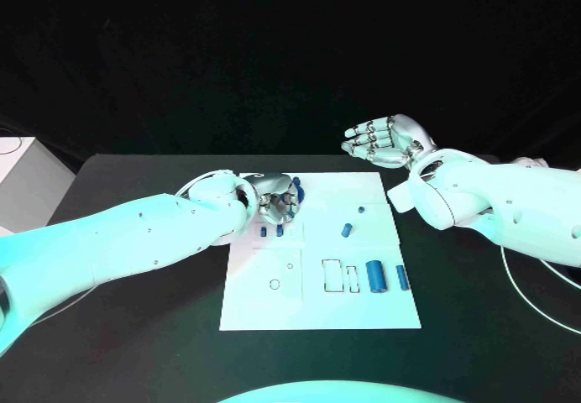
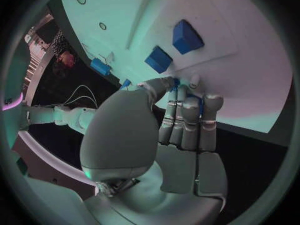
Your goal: Assemble the parts on the task board
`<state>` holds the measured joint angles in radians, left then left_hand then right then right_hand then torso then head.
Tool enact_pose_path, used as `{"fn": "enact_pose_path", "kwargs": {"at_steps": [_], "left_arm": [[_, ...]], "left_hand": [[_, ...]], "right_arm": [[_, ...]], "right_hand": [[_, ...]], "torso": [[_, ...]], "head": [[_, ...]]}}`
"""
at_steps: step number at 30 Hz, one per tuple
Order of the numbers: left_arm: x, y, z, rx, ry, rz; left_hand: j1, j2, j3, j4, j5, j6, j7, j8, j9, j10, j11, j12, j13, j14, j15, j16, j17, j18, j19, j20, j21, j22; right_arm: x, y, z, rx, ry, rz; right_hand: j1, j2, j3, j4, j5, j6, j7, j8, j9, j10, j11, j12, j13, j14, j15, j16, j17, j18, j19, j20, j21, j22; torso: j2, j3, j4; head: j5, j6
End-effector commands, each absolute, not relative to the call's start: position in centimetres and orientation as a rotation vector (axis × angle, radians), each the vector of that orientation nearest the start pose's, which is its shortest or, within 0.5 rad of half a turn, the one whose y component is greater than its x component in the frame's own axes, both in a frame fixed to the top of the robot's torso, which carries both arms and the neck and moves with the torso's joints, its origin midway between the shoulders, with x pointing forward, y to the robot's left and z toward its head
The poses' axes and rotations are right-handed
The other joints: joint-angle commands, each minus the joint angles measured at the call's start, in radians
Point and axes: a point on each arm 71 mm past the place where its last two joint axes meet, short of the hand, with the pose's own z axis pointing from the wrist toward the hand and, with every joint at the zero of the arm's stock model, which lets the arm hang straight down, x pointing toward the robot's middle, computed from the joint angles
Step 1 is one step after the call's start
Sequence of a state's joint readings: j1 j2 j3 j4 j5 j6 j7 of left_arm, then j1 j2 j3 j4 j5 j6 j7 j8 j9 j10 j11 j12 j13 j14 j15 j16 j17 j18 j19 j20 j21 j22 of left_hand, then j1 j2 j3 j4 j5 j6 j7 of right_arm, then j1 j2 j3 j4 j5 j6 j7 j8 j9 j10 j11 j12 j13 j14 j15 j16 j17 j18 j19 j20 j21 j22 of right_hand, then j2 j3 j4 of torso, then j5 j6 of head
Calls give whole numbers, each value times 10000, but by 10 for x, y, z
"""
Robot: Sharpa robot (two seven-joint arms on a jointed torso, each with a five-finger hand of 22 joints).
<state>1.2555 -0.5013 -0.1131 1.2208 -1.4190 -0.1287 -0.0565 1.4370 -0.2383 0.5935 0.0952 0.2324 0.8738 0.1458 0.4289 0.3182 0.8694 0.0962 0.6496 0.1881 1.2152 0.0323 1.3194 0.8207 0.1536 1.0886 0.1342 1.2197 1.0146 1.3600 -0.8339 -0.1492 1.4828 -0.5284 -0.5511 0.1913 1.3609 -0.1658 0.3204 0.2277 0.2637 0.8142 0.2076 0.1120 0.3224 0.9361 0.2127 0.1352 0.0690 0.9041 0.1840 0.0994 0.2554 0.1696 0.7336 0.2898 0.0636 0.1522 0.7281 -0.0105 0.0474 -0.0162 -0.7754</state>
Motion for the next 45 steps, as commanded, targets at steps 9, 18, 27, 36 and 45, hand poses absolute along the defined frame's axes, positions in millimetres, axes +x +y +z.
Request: {"fn": "enact_pose_path", "kwargs": {"at_steps": [9, 18, 27, 36, 45], "left_arm": [[524, 101, -212, 3455, 18462, -6955], [524, 108, -206, 2908, 17717, -7383], [520, 116, -192, 2300, 17291, -8003], [513, 131, -182, 1815, 17647, -8335], [513, 149, -184, 1738, 18079, -7816]], "left_hand": [[-77, 205, 204, -288, -42, 499, -11, -239, -7, 715, -108, -507, -317, 297, -134, 206, 58, -216, 251, -86, 250, 278], [-205, 268, 269, -491, -51, 825, -8, -450, 16, 1246, -128, -1068, -548, 590, -157, 369, 269, -256, 389, -125, 402, 476], [-218, 263, 261, -532, -46, 868, -9, -487, 21, 1321, -133, -1142, -571, 645, -162, 409, 319, -263, 419, -134, 432, 520], [-353, 210, 193, -524, -36, 932, -9, -551, 29, 1399, -123, -1281, -612, 654, -151, 421, 269, -263, 404, -137, 429, 519], [-394, 204, 172, -513, -35, 958, -18, -565, 35, 1432, -129, -1317, -621, 665, -152, 432, 278, -275, 440, -136, 454, 564]], "right_arm": [[511, -221, -137, 5857, 14465, 10875], [511, -222, -137, 5858, 14475, 10848], [511, -223, -138, 5875, 14476, 10806], [512, -225, -138, 5877, 14488, 10761], [512, -227, -138, 5885, 14491, 10703]], "right_hand": [[4, 83, 0, -38, 37, 53, 580, -49, -12, 87, -13, 2, -15, 75, -27, -66, -9, 68, 49, -6, -16, -9], [4, 83, 0, -38, 37, 53, 580, -49, -12, 87, -13, 2, -15, 75, -27, -66, -9, 68, 49, -6, -16, -9], [-5, 89, 1, -41, 55, 66, 581, -50, -21, 99, -13, 3, -24, 90, -28, -75, -29, 69, 50, -5, -17, -38], [-5, 89, 1, -41, 55, 66, 581, -50, -21, 99, -13, 3, -24, 90, -28, -75, -29, 69, 50, -5, -17, -38], [-5, 89, 2, -52, 63, 75, 580, -52, -28, 107, -14, 3, -31, 100, -28, -84, -48, 69, 63, -5, -17, -60]], "torso": [[-7, 6, 6], [-7, -5, 12], [-22, -6, 20], [-22, -3, 33], [-19, 0, 28]], "head": [[28, -19], [5, 22], [1, 56], [-5, 92], [26, 84]]}}
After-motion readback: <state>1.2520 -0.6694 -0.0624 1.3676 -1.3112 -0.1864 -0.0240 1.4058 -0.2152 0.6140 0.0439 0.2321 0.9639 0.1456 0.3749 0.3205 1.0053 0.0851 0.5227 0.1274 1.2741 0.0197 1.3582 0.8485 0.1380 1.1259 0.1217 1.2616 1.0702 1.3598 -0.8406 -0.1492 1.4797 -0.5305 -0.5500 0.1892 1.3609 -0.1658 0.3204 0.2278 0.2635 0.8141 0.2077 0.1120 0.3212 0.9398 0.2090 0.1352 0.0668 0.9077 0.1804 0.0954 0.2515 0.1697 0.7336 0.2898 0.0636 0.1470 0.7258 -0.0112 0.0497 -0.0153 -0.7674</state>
